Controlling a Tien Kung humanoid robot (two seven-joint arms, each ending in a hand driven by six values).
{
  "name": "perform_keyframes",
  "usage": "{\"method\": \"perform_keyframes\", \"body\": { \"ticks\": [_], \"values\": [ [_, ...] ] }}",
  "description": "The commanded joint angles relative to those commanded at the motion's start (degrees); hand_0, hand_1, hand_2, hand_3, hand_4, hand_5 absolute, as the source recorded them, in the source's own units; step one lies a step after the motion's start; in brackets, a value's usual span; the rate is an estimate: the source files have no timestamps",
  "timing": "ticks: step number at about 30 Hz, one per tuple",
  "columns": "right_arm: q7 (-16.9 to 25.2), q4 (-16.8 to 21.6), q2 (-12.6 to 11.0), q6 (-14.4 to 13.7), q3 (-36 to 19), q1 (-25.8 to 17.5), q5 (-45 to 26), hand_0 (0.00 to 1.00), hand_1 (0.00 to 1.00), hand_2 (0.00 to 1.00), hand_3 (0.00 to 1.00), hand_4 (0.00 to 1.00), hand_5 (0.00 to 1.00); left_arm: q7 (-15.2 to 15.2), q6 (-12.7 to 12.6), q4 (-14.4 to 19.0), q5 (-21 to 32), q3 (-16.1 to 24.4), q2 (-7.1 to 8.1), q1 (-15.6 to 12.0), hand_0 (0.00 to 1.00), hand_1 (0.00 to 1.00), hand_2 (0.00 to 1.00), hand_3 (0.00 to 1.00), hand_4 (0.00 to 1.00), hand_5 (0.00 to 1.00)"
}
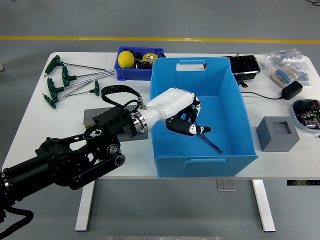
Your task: Lift tool from toolbox,place it in box,lift tool from toolbox,place it in box
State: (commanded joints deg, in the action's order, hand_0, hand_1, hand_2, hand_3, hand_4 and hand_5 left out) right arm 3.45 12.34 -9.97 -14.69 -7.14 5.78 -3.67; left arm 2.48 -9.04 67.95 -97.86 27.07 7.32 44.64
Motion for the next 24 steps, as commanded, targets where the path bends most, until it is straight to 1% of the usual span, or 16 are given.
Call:
{"method": "perform_keyframes", "body": {
  "ticks": [1, 2, 5, 7, 8, 12, 13, 14, 16, 19, 20, 22, 24],
  "values": [
    [0.0, 0.0, 0.0, 0.0, 0.1, 0.0, -0.1, 0.665, 0.63, 0.707, 0.578, 0.83, 0.754, -0.1, 0.4, -0.2, 1.0, -0.1, -0.01, 0.0, 0.315, 0.381, 0.494, 0.54, 0.985, 0.749],
    [0.1, 0.0, 0.0, 0.0, 0.1, 0.1, -0.3, 0.665, 0.629, 0.705, 0.579, 0.83, 0.752, -0.1, 0.7, -0.4, 1.8, -0.1, 0.0, 0.1, 0.522, 0.622, 0.693, 0.652, 0.998, 0.834],
    [0.2, 0.0, 0.0, 0.0, 0.3, 0.1, -0.5, 0.665, 0.629, 0.705, 0.579, 0.83, 0.752, 0.1, 1.4, -0.9, 2.2, 0.1, 0.14, 0.1, 0.522, 0.622, 0.693, 0.652, 0.998, 0.834],
    [0.2, 0.0, -0.1, 0.0, 0.3, 0.2, -0.6, 0.665, 0.629, 0.705, 0.579, 0.83, 0.752, -0.8, 2.2, -1.1, 1.6, 0.5, 0.26, 0.1, 0.522, 0.622, 0.693, 0.652, 0.998, 0.834],
    [0.2, 0.0, -0.1, 0.0, 0.3, 0.2, -0.7, 0.663, 0.629, 0.706, 0.579, 0.83, 0.75, -1.3, 2.5, -1.2, 1.3, 0.8, 0.31, 0.1, 0.645, 0.71, 0.805, 0.726, 0.998, 0.856],
    [0.2, 0.0, 0.0, 0.0, 0.3, 0.2, -0.7, 0.663, 0.629, 0.706, 0.579, 0.83, 0.75, -1.4, 1.9, -1.6, 1.0, 2.2, 0.51, -0.3, 0.645, 0.71, 0.805, 0.726, 0.998, 0.856],
    [0.2, 0.0, 0.0, 0.0, 0.3, 0.2, -0.8, 0.663, 0.629, 0.706, 0.579, 0.83, 0.75, -1.5, 1.8, -1.6, 0.8, 2.8, 0.57, -0.4, 0.645, 0.71, 0.805, 0.726, 0.998, 0.856],
    [0.2, 0.0, 0.0, 0.0, 0.3, 0.2, -0.7, 0.665, 0.629, 0.706, 0.578, 0.83, 0.75, -1.6, 1.8, -1.6, 0.6, 3.7, 0.63, -0.6, 0.671, 0.721, 0.818, 0.727, 0.998, 0.846],
    [0.2, 0.0, 0.0, 0.0, 0.3, 0.2, -0.7, 0.665, 0.629, 0.706, 0.578, 0.83, 0.75, -1.6, 1.5, -1.5, 0.5, 5.3, 0.73, -1.1, 0.671, 0.721, 0.818, 0.727, 0.998, 0.846],
    [0.2, 0.0, 0.0, 0.0, 0.4, 0.1, -0.8, 0.665, 0.629, 0.706, 0.578, 0.83, 0.75, -1.3, 0.2, -1.1, 0.8, 9.6, 0.81, -2.5, 0.671, 0.721, 0.818, 0.727, 0.998, 0.846],
    [0.2, 0.0, 0.0, 0.0, 0.4, 0.1, -0.9, 0.665, 0.628, 0.706, 0.578, 0.832, 0.748, -1.4, -0.2, -1.0, 1.2, 10.9, 0.75, -3.1, 0.647, 0.688, 0.775, 0.714, 0.998, 0.837],
    [0.3, 0.0, 0.1, 0.0, 0.6, 0.0, -1.2, 0.665, 0.628, 0.706, 0.578, 0.832, 0.748, -1.8, -1.9, -0.7, 2.9, 14.9, 0.51, -4.8, 0.647, 0.688, 0.775, 0.714, 0.998, 0.837],
    [0.3, 0.0, 0.1, 0.0, 0.5, 0.0, -1.3, 0.665, 0.628, 0.706, 0.578, 0.832, 0.748, -2.8, -2.6, -0.2, 2.8, 18.7, 0.21, -6.4, 0.647, 0.688, 0.775, 0.714, 0.998, 0.837]
  ]
}}
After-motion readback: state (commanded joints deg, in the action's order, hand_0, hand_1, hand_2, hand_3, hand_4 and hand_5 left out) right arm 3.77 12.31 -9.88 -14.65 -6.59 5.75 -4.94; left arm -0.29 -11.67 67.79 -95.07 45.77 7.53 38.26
